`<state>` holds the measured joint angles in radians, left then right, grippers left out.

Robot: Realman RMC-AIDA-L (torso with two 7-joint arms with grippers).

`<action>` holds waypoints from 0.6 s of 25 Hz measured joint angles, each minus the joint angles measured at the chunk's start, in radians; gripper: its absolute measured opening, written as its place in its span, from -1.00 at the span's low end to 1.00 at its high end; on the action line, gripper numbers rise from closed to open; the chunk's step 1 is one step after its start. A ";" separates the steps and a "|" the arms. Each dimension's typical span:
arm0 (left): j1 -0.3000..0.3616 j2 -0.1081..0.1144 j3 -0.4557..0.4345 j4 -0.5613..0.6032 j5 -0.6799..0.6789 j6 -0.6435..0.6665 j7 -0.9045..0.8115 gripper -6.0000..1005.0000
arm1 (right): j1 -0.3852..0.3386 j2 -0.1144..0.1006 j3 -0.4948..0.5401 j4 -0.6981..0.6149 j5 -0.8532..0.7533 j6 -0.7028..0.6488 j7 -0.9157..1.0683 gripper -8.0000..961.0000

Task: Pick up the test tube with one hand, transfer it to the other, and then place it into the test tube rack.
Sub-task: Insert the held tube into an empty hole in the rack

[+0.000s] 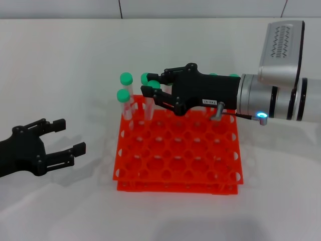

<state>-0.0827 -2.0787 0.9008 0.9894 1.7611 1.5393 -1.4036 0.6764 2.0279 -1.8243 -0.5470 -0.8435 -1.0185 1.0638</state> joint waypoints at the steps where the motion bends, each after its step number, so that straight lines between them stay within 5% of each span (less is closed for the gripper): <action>1: -0.002 0.000 0.000 0.000 0.000 0.000 0.000 0.66 | 0.001 0.000 -0.001 0.000 -0.001 0.000 0.000 -0.27; 15: -0.006 0.000 -0.003 -0.006 0.000 -0.001 0.000 0.66 | 0.022 0.000 -0.037 -0.001 -0.003 0.021 0.004 -0.25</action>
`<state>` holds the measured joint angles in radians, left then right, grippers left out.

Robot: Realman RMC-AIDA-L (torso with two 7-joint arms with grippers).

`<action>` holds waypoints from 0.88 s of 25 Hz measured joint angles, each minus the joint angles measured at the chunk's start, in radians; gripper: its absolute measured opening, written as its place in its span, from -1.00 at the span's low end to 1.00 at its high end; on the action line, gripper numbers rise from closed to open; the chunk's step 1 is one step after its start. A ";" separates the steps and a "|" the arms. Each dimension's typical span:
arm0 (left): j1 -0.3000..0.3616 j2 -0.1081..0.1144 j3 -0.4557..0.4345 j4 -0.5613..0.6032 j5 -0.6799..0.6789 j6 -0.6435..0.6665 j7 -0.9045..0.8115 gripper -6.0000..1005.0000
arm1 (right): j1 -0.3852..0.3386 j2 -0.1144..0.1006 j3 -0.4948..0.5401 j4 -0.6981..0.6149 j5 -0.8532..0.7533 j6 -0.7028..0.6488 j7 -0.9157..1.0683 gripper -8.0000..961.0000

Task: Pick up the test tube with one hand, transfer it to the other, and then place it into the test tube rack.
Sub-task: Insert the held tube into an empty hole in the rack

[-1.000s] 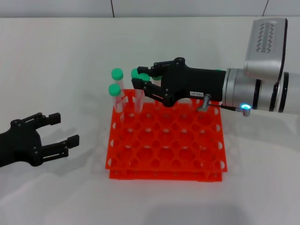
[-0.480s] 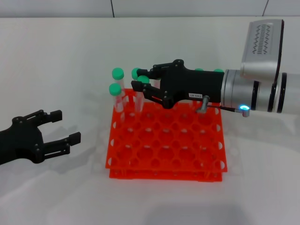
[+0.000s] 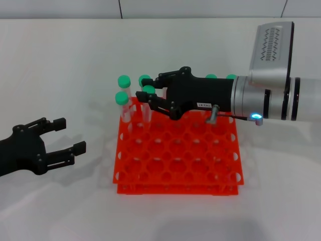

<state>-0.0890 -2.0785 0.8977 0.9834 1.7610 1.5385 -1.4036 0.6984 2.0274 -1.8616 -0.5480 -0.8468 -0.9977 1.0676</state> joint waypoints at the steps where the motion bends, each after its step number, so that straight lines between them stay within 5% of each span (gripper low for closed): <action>1: 0.000 0.000 -0.001 0.000 0.000 0.000 0.000 0.66 | 0.002 0.000 -0.001 0.000 0.000 0.002 0.000 -0.25; 22: 0.000 0.002 -0.002 0.000 0.000 -0.002 0.000 0.66 | 0.006 -0.002 -0.018 -0.006 -0.001 0.004 -0.002 -0.23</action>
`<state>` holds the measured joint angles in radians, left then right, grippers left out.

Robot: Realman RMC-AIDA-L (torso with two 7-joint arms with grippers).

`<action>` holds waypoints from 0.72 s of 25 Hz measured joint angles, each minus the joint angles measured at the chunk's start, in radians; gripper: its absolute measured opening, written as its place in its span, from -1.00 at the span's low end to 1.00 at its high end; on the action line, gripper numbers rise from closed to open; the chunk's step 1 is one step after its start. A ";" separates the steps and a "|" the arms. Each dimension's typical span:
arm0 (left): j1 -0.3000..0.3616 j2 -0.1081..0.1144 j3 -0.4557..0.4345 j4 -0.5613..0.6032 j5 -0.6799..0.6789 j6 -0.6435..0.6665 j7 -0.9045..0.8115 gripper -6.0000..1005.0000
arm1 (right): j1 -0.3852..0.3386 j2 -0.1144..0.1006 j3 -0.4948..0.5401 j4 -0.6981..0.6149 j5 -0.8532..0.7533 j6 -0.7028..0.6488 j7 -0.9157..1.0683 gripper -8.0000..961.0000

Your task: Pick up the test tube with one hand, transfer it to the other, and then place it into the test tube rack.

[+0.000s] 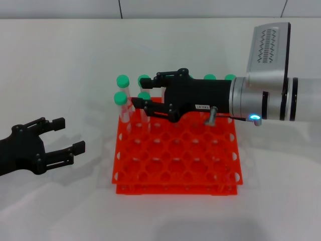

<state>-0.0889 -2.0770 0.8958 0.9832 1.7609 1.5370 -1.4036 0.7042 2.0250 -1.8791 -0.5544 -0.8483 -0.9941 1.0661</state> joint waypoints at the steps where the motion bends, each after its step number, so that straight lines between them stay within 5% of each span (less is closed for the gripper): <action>1: 0.000 0.000 0.000 0.000 0.000 0.000 0.000 0.66 | 0.000 0.000 0.001 0.000 0.000 0.000 0.000 -0.21; 8: 0.000 -0.001 -0.002 -0.001 0.000 0.000 0.000 0.66 | 0.000 -0.002 0.005 -0.005 0.000 -0.011 0.000 -0.02; 18: -0.002 0.000 -0.002 0.004 -0.006 0.009 -0.001 0.66 | -0.034 -0.016 0.023 -0.037 0.001 -0.082 0.000 0.00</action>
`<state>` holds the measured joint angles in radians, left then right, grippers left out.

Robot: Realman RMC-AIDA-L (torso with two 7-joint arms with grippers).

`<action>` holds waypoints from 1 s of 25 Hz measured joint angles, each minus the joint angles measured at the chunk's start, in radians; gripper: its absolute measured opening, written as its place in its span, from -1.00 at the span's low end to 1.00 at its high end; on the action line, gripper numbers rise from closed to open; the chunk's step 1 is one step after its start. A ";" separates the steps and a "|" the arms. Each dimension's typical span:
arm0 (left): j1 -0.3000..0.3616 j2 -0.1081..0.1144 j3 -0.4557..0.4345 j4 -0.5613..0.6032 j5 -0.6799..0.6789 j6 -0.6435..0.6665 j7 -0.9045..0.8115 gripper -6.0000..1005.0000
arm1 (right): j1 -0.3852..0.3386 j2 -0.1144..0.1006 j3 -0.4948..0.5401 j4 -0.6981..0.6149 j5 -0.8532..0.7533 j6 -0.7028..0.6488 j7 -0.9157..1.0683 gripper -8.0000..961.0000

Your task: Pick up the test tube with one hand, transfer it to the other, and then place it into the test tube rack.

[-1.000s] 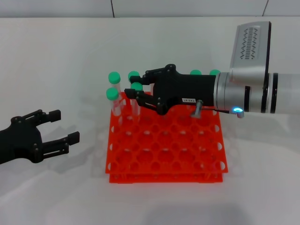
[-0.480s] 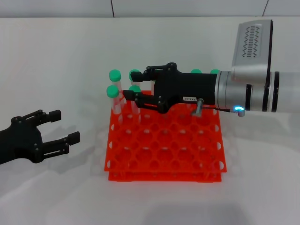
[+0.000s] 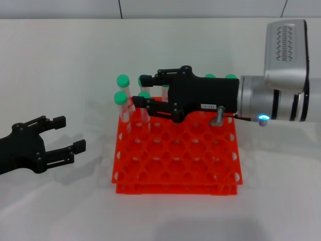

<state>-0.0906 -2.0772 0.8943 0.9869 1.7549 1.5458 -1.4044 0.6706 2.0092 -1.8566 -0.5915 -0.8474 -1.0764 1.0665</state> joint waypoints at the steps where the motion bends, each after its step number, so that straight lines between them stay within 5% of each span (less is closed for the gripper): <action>1: -0.002 0.000 0.000 0.001 0.001 0.002 -0.002 0.66 | -0.003 -0.002 0.001 0.000 0.000 -0.007 0.000 0.00; 15: -0.027 0.010 0.001 -0.005 0.007 0.055 -0.009 0.66 | -0.110 -0.096 0.105 0.009 -0.032 -0.230 0.006 0.03; 25: -0.066 0.023 -0.001 -0.013 0.032 0.113 -0.035 0.66 | -0.187 -0.087 0.342 0.008 -0.297 -0.359 0.048 0.04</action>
<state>-0.1562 -2.0545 0.8930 0.9738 1.7869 1.6583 -1.4398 0.4837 1.9219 -1.5146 -0.5831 -1.1443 -1.4356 1.1149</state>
